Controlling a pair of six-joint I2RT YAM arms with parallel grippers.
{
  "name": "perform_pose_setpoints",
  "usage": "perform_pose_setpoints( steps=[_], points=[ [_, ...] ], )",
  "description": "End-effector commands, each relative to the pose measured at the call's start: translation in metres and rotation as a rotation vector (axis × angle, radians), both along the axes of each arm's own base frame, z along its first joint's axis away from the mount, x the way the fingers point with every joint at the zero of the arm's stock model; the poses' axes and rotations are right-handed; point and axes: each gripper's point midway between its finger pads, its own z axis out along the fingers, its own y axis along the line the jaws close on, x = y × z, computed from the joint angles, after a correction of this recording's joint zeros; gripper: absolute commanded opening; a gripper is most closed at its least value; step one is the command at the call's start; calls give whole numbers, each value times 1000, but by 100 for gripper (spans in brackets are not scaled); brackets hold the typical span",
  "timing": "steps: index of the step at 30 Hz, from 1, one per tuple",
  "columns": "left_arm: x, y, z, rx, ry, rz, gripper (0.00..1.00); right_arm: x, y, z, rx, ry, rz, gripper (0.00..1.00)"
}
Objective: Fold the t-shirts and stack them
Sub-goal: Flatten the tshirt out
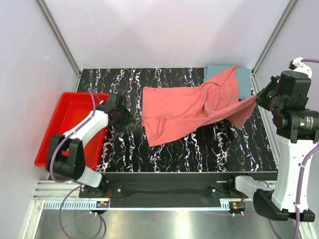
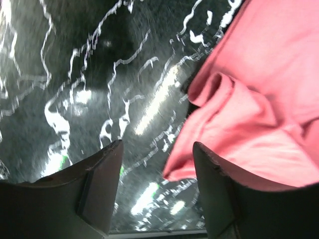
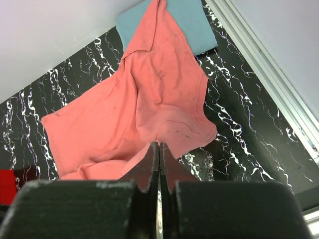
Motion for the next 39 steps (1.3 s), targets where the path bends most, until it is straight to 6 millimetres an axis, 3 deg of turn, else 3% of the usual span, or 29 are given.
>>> perform_pose_setpoints(
  steps=[1, 4, 5, 10, 14, 16, 19, 30, 39],
  points=[
    [-16, -14, 23, -96, -21, 83, 60, -2, 3, 8, 10, -30, 19, 0],
    [-38, -40, 19, -175, 27, 110, 59, -2, 7, 1, 27, -17, 34, 0],
    [-48, -60, 23, -209, 12, 80, 58, -2, 8, -2, 33, -10, 36, 0],
    [-85, -105, -2, -315, 97, 134, 45, 1, 13, -2, 50, -10, 58, 0],
    [-83, -105, -15, -223, 74, 125, 46, 1, 15, -1, 58, -16, 68, 0],
    [-91, -100, -28, -208, 96, 159, 46, 0, 16, -1, 62, -19, 69, 0],
    [-87, -98, -35, -242, 85, 252, 46, -4, 17, 0, 65, -26, 74, 0],
    [-73, -106, -41, -231, 119, 333, 45, -10, 19, -1, 65, -25, 87, 0],
    [-73, -109, -49, -204, 162, 360, 50, -11, 21, 0, 73, -31, 95, 0]
  ],
)
